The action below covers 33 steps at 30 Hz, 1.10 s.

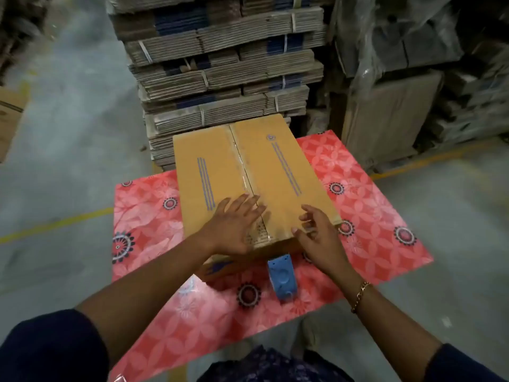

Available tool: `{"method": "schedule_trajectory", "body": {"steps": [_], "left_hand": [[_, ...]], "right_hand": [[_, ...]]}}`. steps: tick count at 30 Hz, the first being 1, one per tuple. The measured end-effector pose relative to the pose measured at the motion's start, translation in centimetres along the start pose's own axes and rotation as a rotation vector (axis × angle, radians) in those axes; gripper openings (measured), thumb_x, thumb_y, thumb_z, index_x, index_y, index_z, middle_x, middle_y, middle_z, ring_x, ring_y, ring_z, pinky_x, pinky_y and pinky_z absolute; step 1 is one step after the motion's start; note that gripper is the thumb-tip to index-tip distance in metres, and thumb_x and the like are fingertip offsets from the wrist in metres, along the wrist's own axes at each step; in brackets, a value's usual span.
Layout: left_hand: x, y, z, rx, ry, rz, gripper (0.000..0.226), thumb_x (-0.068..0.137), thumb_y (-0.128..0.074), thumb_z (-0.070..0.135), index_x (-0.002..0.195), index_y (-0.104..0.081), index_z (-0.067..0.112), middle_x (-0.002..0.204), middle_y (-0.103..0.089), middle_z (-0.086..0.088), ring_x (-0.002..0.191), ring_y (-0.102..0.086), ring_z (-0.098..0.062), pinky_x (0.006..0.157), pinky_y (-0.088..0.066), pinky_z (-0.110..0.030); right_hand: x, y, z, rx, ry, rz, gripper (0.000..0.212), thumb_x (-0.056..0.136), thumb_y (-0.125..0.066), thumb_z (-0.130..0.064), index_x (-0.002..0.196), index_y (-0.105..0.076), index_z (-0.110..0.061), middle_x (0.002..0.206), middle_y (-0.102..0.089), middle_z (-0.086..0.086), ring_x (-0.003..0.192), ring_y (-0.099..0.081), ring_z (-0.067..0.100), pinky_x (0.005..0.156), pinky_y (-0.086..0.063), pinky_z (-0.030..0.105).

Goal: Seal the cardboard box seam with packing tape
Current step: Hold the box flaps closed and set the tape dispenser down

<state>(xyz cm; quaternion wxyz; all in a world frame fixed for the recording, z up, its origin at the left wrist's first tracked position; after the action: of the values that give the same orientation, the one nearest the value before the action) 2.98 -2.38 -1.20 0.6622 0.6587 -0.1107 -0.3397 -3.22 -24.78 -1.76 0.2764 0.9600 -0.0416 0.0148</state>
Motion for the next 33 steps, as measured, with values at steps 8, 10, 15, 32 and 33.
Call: {"method": "schedule_trajectory", "body": {"steps": [8, 10, 15, 32, 33], "left_hand": [[0.8, -3.6, 1.9, 0.189, -0.196, 0.12, 0.11, 0.08, -0.063, 0.059, 0.164, -0.002, 0.026, 0.174, 0.0, -0.005, 0.16, -0.006, -0.028, 0.124, -0.015, -0.059], [1.1, -4.2, 2.1, 0.187, -0.193, 0.15, 0.107, 0.078, -0.06, 0.057, 0.164, -0.005, 0.025, 0.174, -0.006, -0.006, 0.159, -0.012, -0.029, 0.122, -0.021, -0.059], [1.3, -5.0, 2.1, 0.182, -0.174, 0.191, 0.102, 0.077, -0.057, 0.052, 0.164, -0.011, 0.026, 0.173, -0.011, -0.004, 0.159, -0.016, -0.026, 0.121, -0.024, -0.059], [1.2, -5.3, 2.2, 0.166, -0.184, 0.269, 0.079, 0.096, -0.031, 0.061, 0.164, -0.014, 0.026, 0.173, -0.013, -0.002, 0.159, -0.014, -0.024, 0.123, -0.022, -0.058], [1.3, -5.3, 2.2, 0.162, -0.185, 0.278, 0.078, 0.097, -0.03, 0.063, 0.164, -0.015, 0.026, 0.173, -0.014, -0.003, 0.159, -0.015, -0.024, 0.123, -0.023, -0.059]], "right_hand": [[-6.7, -3.2, 2.4, -0.057, -0.143, 0.168, 0.065, 0.09, -0.062, -0.048, 0.146, -0.042, -0.024, 0.134, -0.047, -0.002, 0.126, -0.048, 0.015, 0.104, -0.049, 0.043], [-8.0, -4.4, 3.6, -0.09, -0.219, 0.055, 0.078, 0.087, -0.063, -0.058, 0.153, -0.032, -0.029, 0.139, -0.045, -0.002, 0.129, -0.048, 0.018, 0.103, -0.048, 0.042], [-9.6, -6.7, 6.5, -0.126, -0.358, -0.108, 0.11, 0.076, -0.071, -0.066, 0.161, -0.016, -0.022, 0.161, -0.035, 0.007, 0.144, -0.039, 0.029, 0.112, -0.042, 0.047], [-12.9, -7.2, 3.3, -0.051, -0.322, -0.1, 0.103, 0.075, -0.067, -0.044, 0.158, -0.007, -0.046, 0.154, -0.048, -0.004, 0.131, -0.055, 0.021, 0.097, -0.054, 0.046], [-13.4, -6.9, 2.9, -0.058, -0.304, -0.096, 0.102, 0.076, -0.067, -0.043, 0.158, -0.007, -0.048, 0.154, -0.047, -0.005, 0.132, -0.055, 0.02, 0.097, -0.054, 0.047]]}}
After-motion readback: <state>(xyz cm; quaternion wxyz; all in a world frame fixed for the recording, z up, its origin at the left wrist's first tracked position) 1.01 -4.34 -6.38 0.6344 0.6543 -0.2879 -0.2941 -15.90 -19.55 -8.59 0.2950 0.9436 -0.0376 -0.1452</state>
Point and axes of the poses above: each hand's wrist, its own x-axis towards the middle knuckle, its own y-axis out of the back of the hand, z = x × y, the point moved 4 cm from there along x, towards the middle knuckle
